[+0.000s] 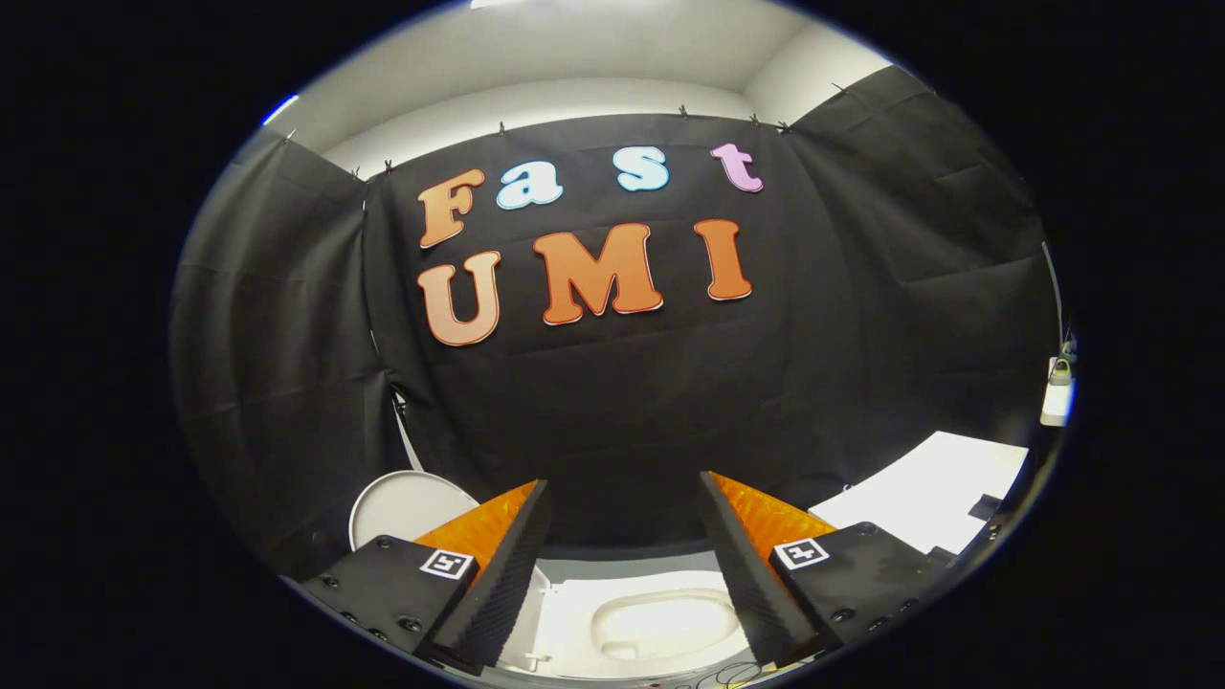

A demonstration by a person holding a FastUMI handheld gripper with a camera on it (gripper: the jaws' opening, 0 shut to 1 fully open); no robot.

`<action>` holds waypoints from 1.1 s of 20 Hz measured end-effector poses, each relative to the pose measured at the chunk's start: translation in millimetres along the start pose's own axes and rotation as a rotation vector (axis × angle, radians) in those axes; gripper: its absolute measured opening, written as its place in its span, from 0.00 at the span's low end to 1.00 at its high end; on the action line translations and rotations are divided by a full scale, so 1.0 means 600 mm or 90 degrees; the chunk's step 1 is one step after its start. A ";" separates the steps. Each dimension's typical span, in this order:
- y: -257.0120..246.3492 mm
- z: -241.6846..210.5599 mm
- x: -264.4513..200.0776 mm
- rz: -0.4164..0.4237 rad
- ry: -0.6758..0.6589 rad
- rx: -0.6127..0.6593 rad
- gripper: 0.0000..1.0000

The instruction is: Open the toilet lid.

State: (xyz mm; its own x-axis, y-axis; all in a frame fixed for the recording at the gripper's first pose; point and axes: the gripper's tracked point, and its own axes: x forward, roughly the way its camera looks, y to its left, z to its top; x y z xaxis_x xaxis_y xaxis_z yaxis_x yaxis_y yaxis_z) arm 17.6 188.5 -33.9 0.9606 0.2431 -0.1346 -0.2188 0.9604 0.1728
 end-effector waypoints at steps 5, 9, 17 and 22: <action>0.000 0.000 0.001 -0.003 0.001 0.006 0.98; 0.002 0.002 -0.001 -0.004 0.000 0.000 0.98; 0.009 0.001 0.002 -0.001 0.001 -0.007 0.98; 0.012 0.003 0.003 -0.001 0.000 -0.012 0.98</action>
State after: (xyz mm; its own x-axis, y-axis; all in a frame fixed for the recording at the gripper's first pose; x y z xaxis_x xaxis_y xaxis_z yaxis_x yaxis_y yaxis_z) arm 17.9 195.7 -31.2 0.9609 0.2420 -0.1345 -0.2210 0.9631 0.1535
